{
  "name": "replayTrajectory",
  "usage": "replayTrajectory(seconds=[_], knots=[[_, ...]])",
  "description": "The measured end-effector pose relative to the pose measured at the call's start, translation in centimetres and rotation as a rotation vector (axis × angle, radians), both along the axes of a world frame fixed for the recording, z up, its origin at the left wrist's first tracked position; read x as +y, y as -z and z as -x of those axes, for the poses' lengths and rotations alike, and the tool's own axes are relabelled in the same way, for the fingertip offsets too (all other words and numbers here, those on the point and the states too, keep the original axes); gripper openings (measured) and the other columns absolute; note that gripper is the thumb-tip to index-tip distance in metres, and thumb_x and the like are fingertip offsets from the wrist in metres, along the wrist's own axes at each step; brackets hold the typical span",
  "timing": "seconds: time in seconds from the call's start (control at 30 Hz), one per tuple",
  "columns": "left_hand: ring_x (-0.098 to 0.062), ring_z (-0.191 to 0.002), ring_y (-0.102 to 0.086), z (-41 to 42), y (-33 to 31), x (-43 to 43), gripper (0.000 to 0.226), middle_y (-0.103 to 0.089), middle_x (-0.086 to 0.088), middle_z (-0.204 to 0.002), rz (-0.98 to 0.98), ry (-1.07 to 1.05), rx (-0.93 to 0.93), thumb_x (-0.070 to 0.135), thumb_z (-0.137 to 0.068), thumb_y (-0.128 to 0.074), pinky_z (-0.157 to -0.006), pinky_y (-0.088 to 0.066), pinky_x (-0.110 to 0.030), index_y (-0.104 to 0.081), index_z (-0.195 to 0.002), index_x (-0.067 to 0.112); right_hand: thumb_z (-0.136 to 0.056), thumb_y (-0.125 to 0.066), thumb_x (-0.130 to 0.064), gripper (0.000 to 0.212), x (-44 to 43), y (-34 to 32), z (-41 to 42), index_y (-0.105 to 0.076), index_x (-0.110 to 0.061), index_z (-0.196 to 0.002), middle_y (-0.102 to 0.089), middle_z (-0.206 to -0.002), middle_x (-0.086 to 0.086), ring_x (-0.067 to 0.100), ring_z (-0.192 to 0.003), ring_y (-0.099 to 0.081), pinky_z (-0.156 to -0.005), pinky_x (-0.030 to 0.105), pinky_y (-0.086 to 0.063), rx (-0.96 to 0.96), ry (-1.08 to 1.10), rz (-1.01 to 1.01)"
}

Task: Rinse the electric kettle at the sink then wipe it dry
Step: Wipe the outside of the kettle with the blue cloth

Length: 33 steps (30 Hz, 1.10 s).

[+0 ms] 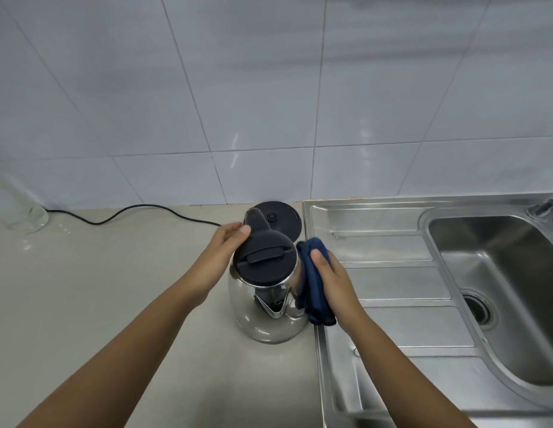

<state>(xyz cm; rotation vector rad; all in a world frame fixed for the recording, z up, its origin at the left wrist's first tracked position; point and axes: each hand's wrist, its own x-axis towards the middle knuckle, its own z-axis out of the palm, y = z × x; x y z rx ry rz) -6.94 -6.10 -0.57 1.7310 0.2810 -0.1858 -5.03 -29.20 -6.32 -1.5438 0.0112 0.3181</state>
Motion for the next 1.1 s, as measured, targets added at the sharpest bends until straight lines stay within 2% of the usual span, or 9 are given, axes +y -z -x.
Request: replayTrajectory(seconds=[0.1,0.27,0.5,0.6,0.7,0.8,0.9,1.0,1.1], knots=[[-0.004,-0.054,-0.045,0.8,0.2,-0.9,0.055,-0.053,0.012,-0.061,-0.024,0.076,0.034,0.083,-0.078,-0.036,-0.066,-0.039,-0.029,-0.071,-0.083,0.041,-0.088,-0.056,-0.057,0.014,0.7,-2.5,-0.5,-0.067,-0.056,-0.098,-0.073,-0.096,-0.025,-0.003,-0.09,-0.069,-0.075,0.013,-0.054,-0.208,-0.023,0.027],[-0.011,-0.047,-0.037,0.3,0.8,-0.9,0.071,-0.041,-0.003,-0.059,-0.015,0.023,0.063,0.094,-0.062,-0.043,-0.053,-0.033,-0.028,-0.063,-0.081,0.029,-0.087,-0.054,-0.061,0.064,1.5,-2.0,1.5,-0.052,-0.028,-0.142,-0.051,-0.14,-0.002,0.013,-0.13,-0.05,-0.11,0.039,-0.042,-0.351,0.141,0.105],[-0.011,-0.041,-0.034,0.6,0.9,-1.0,0.064,-0.036,0.0,-0.047,-0.006,0.029,0.016,0.091,-0.067,-0.041,-0.048,-0.036,-0.022,-0.065,-0.072,0.033,-0.087,-0.051,-0.061,0.066,2.8,5.4,10.7,-0.018,-0.062,-0.144,-0.01,-0.15,-0.032,-0.013,-0.137,-0.021,-0.107,0.007,-0.025,-0.382,0.257,0.259],[-0.011,-0.04,-0.033,0.9,0.4,-1.4,0.06,-0.034,0.001,-0.043,-0.018,0.025,0.012,0.081,-0.076,-0.035,-0.05,-0.036,-0.024,-0.063,-0.068,0.03,-0.087,-0.053,-0.059,0.067,2.1,6.2,9.8,-0.033,-0.039,-0.147,-0.026,-0.155,-0.008,0.007,-0.137,-0.036,-0.11,0.026,-0.035,-0.295,0.276,0.199],[-0.011,-0.039,-0.034,1.1,-0.2,-1.6,0.058,-0.035,0.003,-0.039,-0.046,0.036,0.008,0.077,-0.08,-0.029,-0.055,-0.034,-0.029,-0.064,-0.058,0.036,-0.084,-0.053,-0.063,0.053,1.3,4.3,4.6,-0.061,-0.026,-0.122,-0.065,-0.119,0.001,0.022,-0.112,-0.063,-0.093,0.036,-0.051,-0.125,0.298,0.068],[-0.002,-0.037,-0.04,1.4,-0.4,-1.9,0.06,-0.046,0.013,-0.037,-0.048,0.047,-0.004,0.069,-0.089,-0.023,-0.059,-0.033,-0.031,-0.065,-0.054,0.044,-0.092,-0.054,-0.057,0.036,0.2,2.3,-0.9,-0.065,-0.029,-0.112,-0.071,-0.098,-0.005,0.019,-0.093,-0.068,-0.07,0.026,-0.05,0.124,0.055,0.114],[0.0,-0.036,-0.04,1.6,-0.4,-2.1,0.064,-0.049,0.014,-0.037,-0.022,0.044,-0.006,0.066,-0.092,-0.021,-0.064,-0.033,-0.033,-0.064,-0.05,0.043,-0.094,-0.049,-0.06,0.033,0.0,1.9,-2.4,-0.063,-0.032,-0.104,-0.071,-0.097,0.0,0.016,-0.088,-0.067,-0.065,0.025,-0.047,0.29,-0.065,0.129],[-0.001,-0.036,-0.039,1.6,-0.1,-2.1,0.071,-0.046,0.01,-0.035,0.003,0.027,-0.014,0.065,-0.093,-0.021,-0.062,-0.034,-0.033,-0.063,-0.044,0.037,-0.095,-0.049,-0.059,0.026,0.4,2.3,0.1,-0.063,-0.038,-0.101,-0.072,-0.102,-0.003,0.011,-0.09,-0.066,-0.072,0.023,-0.047,0.19,0.065,0.099],[0.0,-0.034,-0.044,1.5,0.1,-2.0,0.071,-0.051,0.012,-0.036,0.035,0.006,-0.01,0.063,-0.096,-0.022,-0.058,-0.034,-0.03,-0.063,-0.043,0.037,-0.081,-0.046,-0.077,0.054,0.8,4.4,5.4,-0.059,-0.037,-0.114,-0.069,-0.113,-0.01,0.011,-0.104,-0.065,-0.082,0.021,-0.046,0.0,0.227,0.113]])
